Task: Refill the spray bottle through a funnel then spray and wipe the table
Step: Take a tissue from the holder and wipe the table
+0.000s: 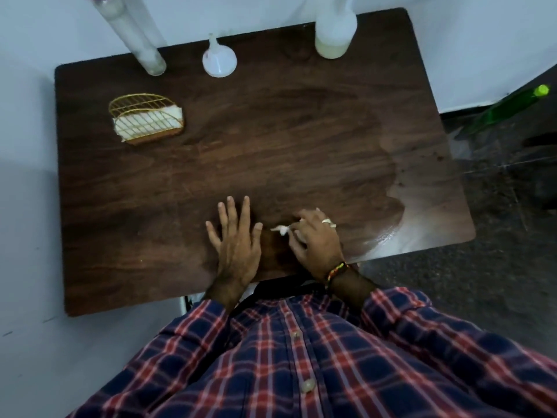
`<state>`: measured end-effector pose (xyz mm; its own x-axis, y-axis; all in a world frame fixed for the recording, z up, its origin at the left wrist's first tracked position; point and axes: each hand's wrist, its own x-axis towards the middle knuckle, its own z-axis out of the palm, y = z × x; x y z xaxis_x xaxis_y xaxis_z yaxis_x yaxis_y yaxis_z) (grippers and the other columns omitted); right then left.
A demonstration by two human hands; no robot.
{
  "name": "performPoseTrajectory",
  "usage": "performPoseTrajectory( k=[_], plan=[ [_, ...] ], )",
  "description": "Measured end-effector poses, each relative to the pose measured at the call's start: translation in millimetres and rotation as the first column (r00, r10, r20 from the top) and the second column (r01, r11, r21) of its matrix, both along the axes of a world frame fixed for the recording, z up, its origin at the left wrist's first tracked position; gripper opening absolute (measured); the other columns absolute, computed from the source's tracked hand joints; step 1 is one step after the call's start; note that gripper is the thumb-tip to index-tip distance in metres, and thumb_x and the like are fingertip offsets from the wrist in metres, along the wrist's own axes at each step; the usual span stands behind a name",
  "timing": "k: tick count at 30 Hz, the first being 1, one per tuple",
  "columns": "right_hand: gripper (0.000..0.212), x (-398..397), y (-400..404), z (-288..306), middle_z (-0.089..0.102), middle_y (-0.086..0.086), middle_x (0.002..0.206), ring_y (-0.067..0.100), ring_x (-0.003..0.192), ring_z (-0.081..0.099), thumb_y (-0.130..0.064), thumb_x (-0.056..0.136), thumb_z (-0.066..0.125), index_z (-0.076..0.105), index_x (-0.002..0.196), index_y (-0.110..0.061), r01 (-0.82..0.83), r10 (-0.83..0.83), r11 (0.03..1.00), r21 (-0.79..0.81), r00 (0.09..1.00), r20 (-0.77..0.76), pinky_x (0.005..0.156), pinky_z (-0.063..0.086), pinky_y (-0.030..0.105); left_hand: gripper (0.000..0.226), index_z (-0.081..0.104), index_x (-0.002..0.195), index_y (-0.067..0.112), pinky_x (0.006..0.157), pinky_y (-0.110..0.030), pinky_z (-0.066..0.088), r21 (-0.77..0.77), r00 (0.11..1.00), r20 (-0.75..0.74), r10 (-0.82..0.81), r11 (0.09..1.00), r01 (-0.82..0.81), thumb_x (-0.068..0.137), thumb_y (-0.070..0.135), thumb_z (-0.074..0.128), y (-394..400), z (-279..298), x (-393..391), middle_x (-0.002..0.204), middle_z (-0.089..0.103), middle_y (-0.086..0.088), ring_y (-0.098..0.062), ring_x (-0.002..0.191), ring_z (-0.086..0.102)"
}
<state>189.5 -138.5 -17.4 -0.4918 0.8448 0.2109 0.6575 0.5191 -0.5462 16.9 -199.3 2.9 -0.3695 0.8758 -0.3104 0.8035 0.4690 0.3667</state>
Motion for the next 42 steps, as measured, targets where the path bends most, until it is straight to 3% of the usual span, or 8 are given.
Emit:
performPoseTrajectory(
  k=[4,7,10,13,20,27,39,42],
  plan=[
    [0.006,9,38,50,0.07,-0.002,0.085,0.01,0.081,0.063,-0.016,0.089,0.066,0.069,0.085,-0.014,0.328,-0.597,0.746,-0.58,0.715,-0.363,0.077,0.054,0.031,0.063,0.011,0.158,0.03,0.118,-0.05,-0.014,0.053,0.997,0.057,0.045,0.997,-0.048,0.099,0.05,0.018,21,13,8,0.166,-0.002,-0.003,-0.014,0.151,-0.014],
    [0.012,32,75,79,0.064,0.007,0.082,0.013,0.068,0.061,-0.008,0.097,0.058,0.063,0.088,-0.012,0.126,-0.85,0.47,-0.874,0.33,-0.41,0.058,0.054,0.025,0.055,0.011,0.158,0.032,0.119,-0.049,-0.012,0.103,0.995,0.102,0.01,0.994,-0.02,0.106,0.043,0.026,51,26,25,0.166,-0.001,-0.002,-0.014,0.151,-0.012],
    [0.014,70,106,97,0.065,0.011,0.086,0.013,0.063,0.066,-0.015,0.103,0.05,0.06,0.104,-0.006,-0.041,-0.914,0.368,-0.929,0.166,-0.37,0.055,0.058,0.03,0.053,0.012,0.157,0.032,0.121,-0.046,-0.009,0.144,0.988,0.141,-0.066,0.989,0.045,0.107,0.036,0.028,92,41,56,0.166,0.002,0.0,-0.014,0.152,-0.009],
    [0.04,108,129,108,0.07,0.018,0.107,0.026,0.087,0.07,-0.034,0.1,0.054,0.06,0.123,-0.002,-0.146,-0.913,0.36,-0.921,0.15,-0.38,0.07,0.06,0.039,0.052,0.011,0.157,0.033,0.122,-0.044,-0.007,0.12,0.967,0.147,-0.21,0.974,0.193,0.107,0.034,0.026,136,49,95,0.166,0.001,0.002,-0.014,0.152,-0.009],
    [0.005,195,178,112,0.072,-0.003,0.071,0.014,0.065,0.067,-0.004,0.091,0.066,0.062,0.091,-0.006,0.171,-0.893,0.45,-0.876,0.114,-0.436,0.063,0.056,0.037,0.055,0.014,0.157,0.028,0.121,-0.046,-0.003,0.002,0.887,0.145,-0.438,0.897,0.443,0.106,0.038,0.03,241,30,202,0.166,0.004,0.0,-0.019,0.153,-0.007],
    [0.015,280,239,84,0.059,0.012,0.076,0.019,0.069,0.052,0.0,0.089,0.069,0.057,0.082,-0.005,0.431,-0.886,0.458,-0.778,0.143,-0.442,0.056,0.05,0.023,0.057,0.019,0.157,0.02,0.122,-0.046,-0.002,0.031,0.904,0.057,-0.424,0.905,0.423,0.105,0.037,0.034,350,-12,278,0.166,0.002,-0.009,-0.026,0.153,-0.005],
    [0.021,324,371,-50,0.05,-0.002,0.063,-0.003,0.047,0.045,0.001,0.083,0.071,0.055,0.073,-0.008,0.623,-0.981,0.188,-0.76,0.079,-0.177,0.05,0.041,0.012,0.069,0.033,0.152,0.008,0.122,-0.053,0.006,0.189,0.921,-0.224,-0.318,0.913,0.361,0.099,0.051,0.04,375,-58,295,0.161,0.023,-0.019,-0.035,0.151,0.015],
    [0.02,313,399,-89,0.057,0.004,0.065,0.016,0.058,0.053,-0.004,0.078,0.072,0.056,0.07,-0.011,0.565,-0.993,0.118,-0.817,0.055,-0.105,0.058,0.055,0.039,0.068,0.033,0.152,0.007,0.121,-0.055,0.009,0.211,0.914,-0.247,-0.322,0.903,0.375,0.099,0.049,0.043,375,-62,296,0.16,0.023,-0.019,-0.036,0.15,0.016]
  ],
)
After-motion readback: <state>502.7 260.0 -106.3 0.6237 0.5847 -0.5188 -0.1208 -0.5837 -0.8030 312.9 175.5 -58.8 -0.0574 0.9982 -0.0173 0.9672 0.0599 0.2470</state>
